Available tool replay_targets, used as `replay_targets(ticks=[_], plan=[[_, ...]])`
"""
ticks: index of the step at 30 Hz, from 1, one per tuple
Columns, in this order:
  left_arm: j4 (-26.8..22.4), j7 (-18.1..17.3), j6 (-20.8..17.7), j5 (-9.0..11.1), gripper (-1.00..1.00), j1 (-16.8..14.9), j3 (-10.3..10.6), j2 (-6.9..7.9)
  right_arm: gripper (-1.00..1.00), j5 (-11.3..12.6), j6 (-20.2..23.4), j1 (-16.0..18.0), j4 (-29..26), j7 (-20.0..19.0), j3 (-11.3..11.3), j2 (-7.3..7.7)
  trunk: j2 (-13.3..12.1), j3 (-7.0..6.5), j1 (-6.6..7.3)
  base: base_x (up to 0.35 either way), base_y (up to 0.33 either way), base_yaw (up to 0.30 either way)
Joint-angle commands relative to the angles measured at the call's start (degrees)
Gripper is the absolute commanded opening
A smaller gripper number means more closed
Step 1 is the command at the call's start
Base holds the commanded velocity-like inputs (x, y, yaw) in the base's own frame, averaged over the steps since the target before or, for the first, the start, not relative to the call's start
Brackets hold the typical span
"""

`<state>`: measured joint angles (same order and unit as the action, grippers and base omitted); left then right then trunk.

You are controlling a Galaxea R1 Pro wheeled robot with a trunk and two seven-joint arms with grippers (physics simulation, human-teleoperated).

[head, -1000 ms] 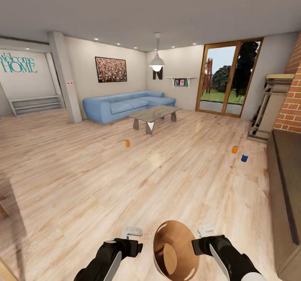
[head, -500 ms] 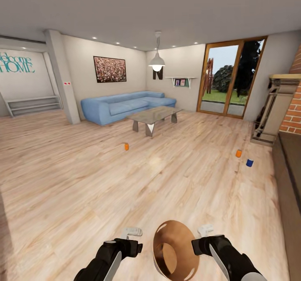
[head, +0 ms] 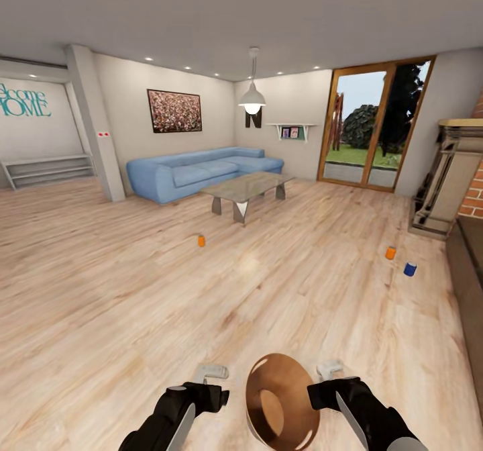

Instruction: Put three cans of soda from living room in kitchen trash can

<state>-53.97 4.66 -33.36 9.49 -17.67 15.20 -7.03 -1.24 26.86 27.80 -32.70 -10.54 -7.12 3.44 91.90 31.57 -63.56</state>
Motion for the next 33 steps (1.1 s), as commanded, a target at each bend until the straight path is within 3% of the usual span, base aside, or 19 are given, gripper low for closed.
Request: replay_targets(ticks=[1,14,33], plan=[[0.01,0.0,0.12,0.0,1.0,0.0,0.0,0.0,-1.0,0.75,0.06,0.03,-0.06,-0.36,0.09,-0.01,0.0,-0.01,0.0,0.342,0.0,0.0],[0.01,0.0,0.57,0.0,1.0,0.0,0.0,0.01,-1.0,0.72,0.07,-0.03,-0.09,-0.37,0.09,-0.01,0.0,-0.01,0.0,0.342,0.058,0.0],[0.01,0.0,0.58,0.0,1.0,0.0,0.0,0.0,-1.0,0.8,0.09,-0.03,-0.01,-0.36,0.09,-0.01,0.0,-0.01,0.0,0.331,0.156,-0.022]])
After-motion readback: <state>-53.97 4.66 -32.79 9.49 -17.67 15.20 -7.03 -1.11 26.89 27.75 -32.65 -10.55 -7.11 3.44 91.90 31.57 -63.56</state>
